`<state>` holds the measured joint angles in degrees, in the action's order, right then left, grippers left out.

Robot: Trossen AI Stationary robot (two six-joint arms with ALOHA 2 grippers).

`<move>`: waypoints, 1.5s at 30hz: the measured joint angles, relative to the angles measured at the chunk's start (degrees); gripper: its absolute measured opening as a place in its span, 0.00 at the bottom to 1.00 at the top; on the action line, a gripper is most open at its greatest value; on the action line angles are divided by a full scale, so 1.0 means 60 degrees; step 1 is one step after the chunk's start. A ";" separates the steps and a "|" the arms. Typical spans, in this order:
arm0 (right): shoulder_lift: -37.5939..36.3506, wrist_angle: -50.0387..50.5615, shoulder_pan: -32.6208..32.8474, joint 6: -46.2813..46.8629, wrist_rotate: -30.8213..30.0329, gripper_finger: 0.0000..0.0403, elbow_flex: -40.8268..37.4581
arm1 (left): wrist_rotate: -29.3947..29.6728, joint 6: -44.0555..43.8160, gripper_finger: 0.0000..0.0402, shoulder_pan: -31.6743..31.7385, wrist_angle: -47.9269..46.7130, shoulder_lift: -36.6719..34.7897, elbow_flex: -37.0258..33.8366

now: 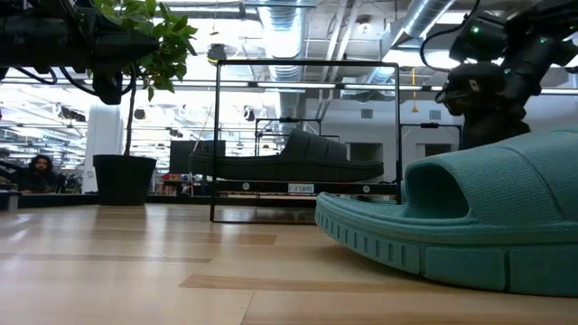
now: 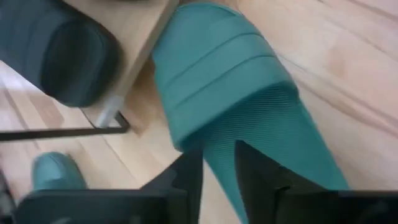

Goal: Pick and place slides into the shelf
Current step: Put the top green slide on the shelf

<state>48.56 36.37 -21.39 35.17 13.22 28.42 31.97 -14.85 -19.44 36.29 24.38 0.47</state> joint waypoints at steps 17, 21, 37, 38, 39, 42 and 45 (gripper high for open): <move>0.0329 -0.0904 0.0159 0.3112 -0.0257 0.53 0.0000 | 0.0003 0.0000 0.00 0.0000 -0.0002 -0.0004 0.0000; 0.0699 -0.1258 0.0478 0.3535 -0.0420 0.49 0.0000 | -0.0002 0.0002 0.00 0.0000 0.0000 -0.0004 0.0000; 0.2244 -0.1883 0.0754 0.3577 -0.0727 0.49 0.0000 | -0.0018 0.0004 0.00 0.0000 0.0000 -0.0001 0.0000; 0.2363 -0.2036 0.0754 0.3572 -0.0727 0.49 0.0000 | -0.0018 0.0000 0.00 0.0000 0.0000 0.0000 0.0000; 0.2467 -0.2182 0.0754 0.3572 -0.0727 0.49 0.0000 | -0.0018 0.0000 0.00 0.0000 0.0000 -0.0004 0.0000; 0.2758 -0.2563 0.0754 0.3561 -0.0723 0.47 0.0000 | -0.0022 0.0001 0.00 0.0000 -0.0002 -0.0003 0.0000; 0.3040 -0.2715 0.0754 0.3414 -0.0709 0.41 0.0000 | -0.0022 0.0003 0.00 0.0000 0.0000 -0.0003 0.0000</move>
<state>66.80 20.08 -16.86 55.65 8.97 28.42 31.83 -14.83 -19.44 36.29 24.36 0.47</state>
